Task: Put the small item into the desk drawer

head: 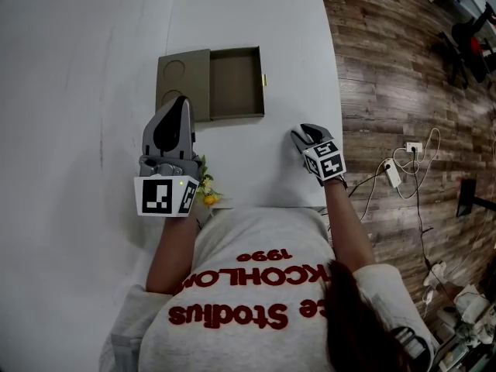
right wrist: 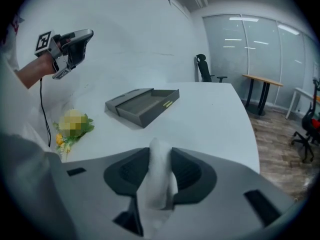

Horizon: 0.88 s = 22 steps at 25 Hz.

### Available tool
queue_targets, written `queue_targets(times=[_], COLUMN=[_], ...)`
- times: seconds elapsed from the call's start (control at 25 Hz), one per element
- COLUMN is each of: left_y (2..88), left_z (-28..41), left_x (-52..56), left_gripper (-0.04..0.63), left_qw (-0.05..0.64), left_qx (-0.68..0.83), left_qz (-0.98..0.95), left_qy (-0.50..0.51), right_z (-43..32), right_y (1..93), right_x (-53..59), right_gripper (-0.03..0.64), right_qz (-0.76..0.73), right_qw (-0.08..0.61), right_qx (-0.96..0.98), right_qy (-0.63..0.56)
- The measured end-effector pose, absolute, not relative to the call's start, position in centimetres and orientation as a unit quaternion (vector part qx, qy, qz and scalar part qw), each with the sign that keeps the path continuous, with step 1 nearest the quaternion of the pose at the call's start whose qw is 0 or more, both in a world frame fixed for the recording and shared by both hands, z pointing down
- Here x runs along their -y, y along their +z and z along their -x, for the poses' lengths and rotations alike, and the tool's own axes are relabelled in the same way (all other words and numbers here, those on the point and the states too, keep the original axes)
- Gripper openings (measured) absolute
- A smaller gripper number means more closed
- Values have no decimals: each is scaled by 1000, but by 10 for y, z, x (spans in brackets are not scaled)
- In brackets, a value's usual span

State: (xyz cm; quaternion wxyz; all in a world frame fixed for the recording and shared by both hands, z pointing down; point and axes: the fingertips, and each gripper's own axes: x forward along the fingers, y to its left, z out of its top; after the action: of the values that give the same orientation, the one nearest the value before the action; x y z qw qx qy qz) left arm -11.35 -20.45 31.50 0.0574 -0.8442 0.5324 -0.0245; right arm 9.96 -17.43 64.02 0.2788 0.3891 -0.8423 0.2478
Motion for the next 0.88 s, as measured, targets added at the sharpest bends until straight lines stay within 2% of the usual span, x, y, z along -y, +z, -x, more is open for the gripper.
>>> queue_targets(times=[0.36,0.88], left_y=[313,310], left_z=[115,120], left_x=[208,207], left_gripper=[8,8], left_qw=[57,53], left_qx=[-536,-540], left_qz=[842,840], left_qy=[-21,-4], right_z=[-82,-82], right_y=[553,366], right_x=[219,229], right_gripper=[138,137], right_qz=[-413,-442], right_qw=[196,7], right_qx=[869,894], right_qy=[188,73])
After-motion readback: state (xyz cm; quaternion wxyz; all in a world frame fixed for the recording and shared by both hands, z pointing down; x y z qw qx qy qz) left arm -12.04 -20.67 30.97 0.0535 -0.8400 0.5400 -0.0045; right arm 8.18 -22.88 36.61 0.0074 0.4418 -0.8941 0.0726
